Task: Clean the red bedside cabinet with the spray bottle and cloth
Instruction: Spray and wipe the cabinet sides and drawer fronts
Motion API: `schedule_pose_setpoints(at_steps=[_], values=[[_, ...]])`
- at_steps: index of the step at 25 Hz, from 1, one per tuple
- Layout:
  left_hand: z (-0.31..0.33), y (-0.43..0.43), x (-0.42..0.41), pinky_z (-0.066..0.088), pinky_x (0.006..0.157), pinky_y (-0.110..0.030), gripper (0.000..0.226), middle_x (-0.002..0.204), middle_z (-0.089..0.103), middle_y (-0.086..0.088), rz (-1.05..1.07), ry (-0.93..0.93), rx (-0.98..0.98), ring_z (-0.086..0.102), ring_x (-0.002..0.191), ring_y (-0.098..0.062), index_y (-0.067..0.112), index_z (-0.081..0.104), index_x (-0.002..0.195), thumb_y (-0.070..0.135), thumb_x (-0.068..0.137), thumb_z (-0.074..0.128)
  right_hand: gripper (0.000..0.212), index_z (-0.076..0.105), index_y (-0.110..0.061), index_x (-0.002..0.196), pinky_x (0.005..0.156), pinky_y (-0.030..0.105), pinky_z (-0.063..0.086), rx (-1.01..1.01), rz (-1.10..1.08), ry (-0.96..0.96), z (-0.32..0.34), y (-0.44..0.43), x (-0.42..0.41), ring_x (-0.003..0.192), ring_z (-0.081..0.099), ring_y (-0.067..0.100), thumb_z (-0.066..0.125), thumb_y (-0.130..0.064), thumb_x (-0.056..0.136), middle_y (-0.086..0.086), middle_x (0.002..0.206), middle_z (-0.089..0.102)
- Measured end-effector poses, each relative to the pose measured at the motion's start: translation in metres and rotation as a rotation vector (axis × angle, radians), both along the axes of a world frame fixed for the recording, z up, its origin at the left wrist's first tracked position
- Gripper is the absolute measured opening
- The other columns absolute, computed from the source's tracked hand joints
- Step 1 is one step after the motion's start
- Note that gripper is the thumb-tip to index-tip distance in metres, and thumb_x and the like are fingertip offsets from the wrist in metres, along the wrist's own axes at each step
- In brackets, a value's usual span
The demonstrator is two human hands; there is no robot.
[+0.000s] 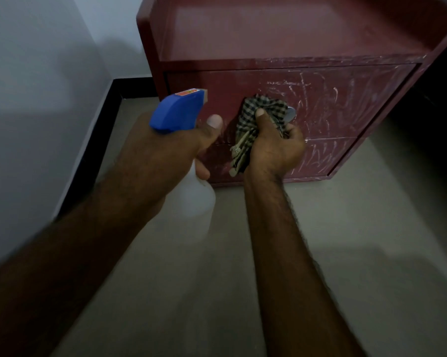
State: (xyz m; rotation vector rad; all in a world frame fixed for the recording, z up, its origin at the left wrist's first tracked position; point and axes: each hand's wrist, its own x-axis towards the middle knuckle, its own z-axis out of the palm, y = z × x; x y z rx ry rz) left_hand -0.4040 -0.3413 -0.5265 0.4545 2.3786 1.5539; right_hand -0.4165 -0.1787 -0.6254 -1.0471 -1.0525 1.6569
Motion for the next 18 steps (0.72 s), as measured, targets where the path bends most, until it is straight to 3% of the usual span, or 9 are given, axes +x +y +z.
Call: schedule_pose_setpoints(at_steps=[2, 4, 7, 11, 14, 16, 18], values=[[-0.002, -0.002, 0.003, 0.054, 0.076, -0.033, 0.039, 0.088, 0.069, 0.004, 0.023, -0.001, 0.003, 0.071, 0.062, -0.016, 0.028, 0.057, 0.121, 0.050, 0.090, 0.065, 0.041, 0.069, -0.013, 0.103, 0.063, 0.039, 0.066, 0.008, -0.024, -0.014, 0.010, 0.000, 0.002, 0.080, 0.077, 0.017, 0.095, -0.024, 0.073, 0.000, 0.093, 0.075], [-0.004, -0.001, 0.007, 0.055, 0.077, -0.036, 0.017, 0.082, 0.068, 0.004, 0.053, -0.018, 0.030, 0.072, 0.063, -0.019, 0.038, 0.057, 0.099, 0.048, 0.090, 0.067, 0.047, 0.067, -0.015, 0.112, 0.069, 0.038, 0.067, 0.072, -0.044, -0.027, 0.022, 0.006, 0.001, 0.089, 0.075, 0.017, 0.094, -0.026, 0.075, -0.003, 0.101, 0.072], [-0.006, 0.005, 0.014, 0.046, 0.065, -0.024, 0.021, 0.076, 0.065, 0.006, 0.080, -0.033, 0.015, 0.066, 0.058, 0.004, 0.038, 0.048, 0.082, 0.046, 0.091, 0.066, 0.055, 0.067, -0.013, 0.118, 0.079, 0.040, 0.065, 0.195, -0.077, -0.069, 0.031, 0.012, 0.005, 0.097, 0.071, 0.016, 0.094, -0.032, 0.074, -0.004, 0.107, 0.069], [-0.008, 0.009, 0.014, 0.041, 0.063, -0.022, 0.023, 0.075, 0.065, 0.003, 0.069, -0.057, -0.022, 0.060, 0.052, 0.012, 0.035, 0.046, 0.082, 0.047, 0.092, 0.064, 0.056, 0.064, -0.017, 0.121, 0.081, 0.040, 0.065, 0.140, 0.029, -0.072, 0.031, 0.005, 0.015, 0.098, 0.071, 0.015, 0.093, -0.031, 0.075, -0.009, 0.107, 0.066], [-0.009, 0.006, 0.008, 0.043, 0.065, -0.025, 0.021, 0.074, 0.063, 0.004, 0.082, -0.022, 0.000, 0.060, 0.053, 0.010, 0.036, 0.048, 0.084, 0.046, 0.091, 0.065, 0.058, 0.062, -0.018, 0.123, 0.077, 0.048, 0.066, -0.069, 0.191, 0.109, 0.030, 0.011, 0.027, 0.096, 0.077, 0.024, 0.092, -0.023, 0.074, 0.006, 0.116, 0.073], [-0.011, 0.001, 0.001, 0.044, 0.065, -0.025, 0.016, 0.074, 0.062, 0.009, 0.077, -0.011, 0.024, 0.062, 0.053, 0.007, 0.035, 0.053, 0.092, 0.044, 0.091, 0.066, 0.048, 0.063, -0.015, 0.123, 0.074, 0.053, 0.066, -0.157, 0.266, 0.153, 0.029, 0.011, 0.036, 0.091, 0.079, 0.028, 0.085, -0.014, 0.081, 0.011, 0.112, 0.076], [-0.013, -0.003, -0.004, 0.046, 0.064, -0.026, 0.027, 0.074, 0.064, 0.009, 0.078, -0.007, 0.023, 0.064, 0.054, 0.002, 0.025, 0.059, 0.108, 0.044, 0.090, 0.067, 0.045, 0.063, -0.007, 0.127, 0.074, 0.052, 0.066, -0.210, 0.304, 0.164, 0.028, 0.007, 0.042, 0.091, 0.079, 0.030, 0.077, -0.006, 0.084, 0.015, 0.109, 0.078]])
